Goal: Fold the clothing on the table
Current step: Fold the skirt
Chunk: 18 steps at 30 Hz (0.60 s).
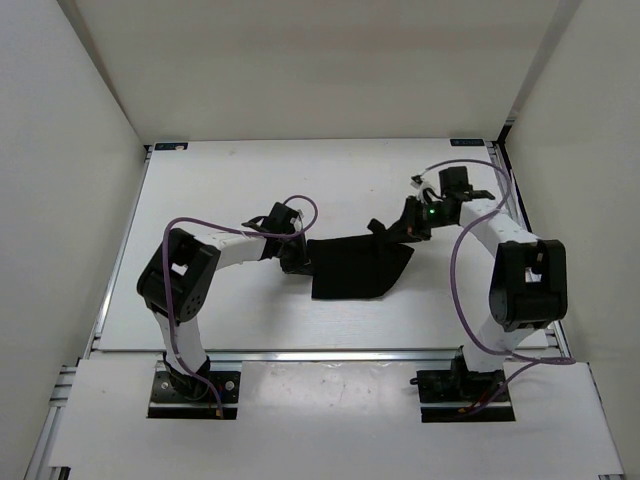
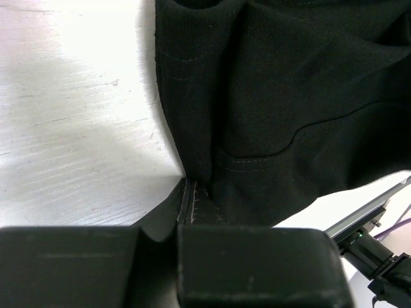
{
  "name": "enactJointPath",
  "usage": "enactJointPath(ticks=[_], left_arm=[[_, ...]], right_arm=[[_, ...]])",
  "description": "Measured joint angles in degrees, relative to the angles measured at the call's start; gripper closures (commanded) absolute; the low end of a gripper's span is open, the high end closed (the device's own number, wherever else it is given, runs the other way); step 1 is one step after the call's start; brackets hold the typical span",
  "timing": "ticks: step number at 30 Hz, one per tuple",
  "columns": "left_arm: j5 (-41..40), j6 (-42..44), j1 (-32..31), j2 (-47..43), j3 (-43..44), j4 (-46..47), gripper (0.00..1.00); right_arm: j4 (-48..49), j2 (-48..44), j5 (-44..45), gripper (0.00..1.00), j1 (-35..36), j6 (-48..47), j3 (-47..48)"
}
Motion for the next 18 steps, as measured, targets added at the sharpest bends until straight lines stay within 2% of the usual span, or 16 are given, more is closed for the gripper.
enactJointPath(ticks=[8,18], left_arm=[[0.2,-0.4,0.2,0.0,0.0,-0.3,1.00],[0.2,-1.1,0.7,0.0,0.0,-0.6,1.00]], right_arm=[[-0.8,2.7,-4.0,1.00,13.2,1.4,8.6],[-1.5,13.3,-5.9,0.99,19.1,1.6,14.7]])
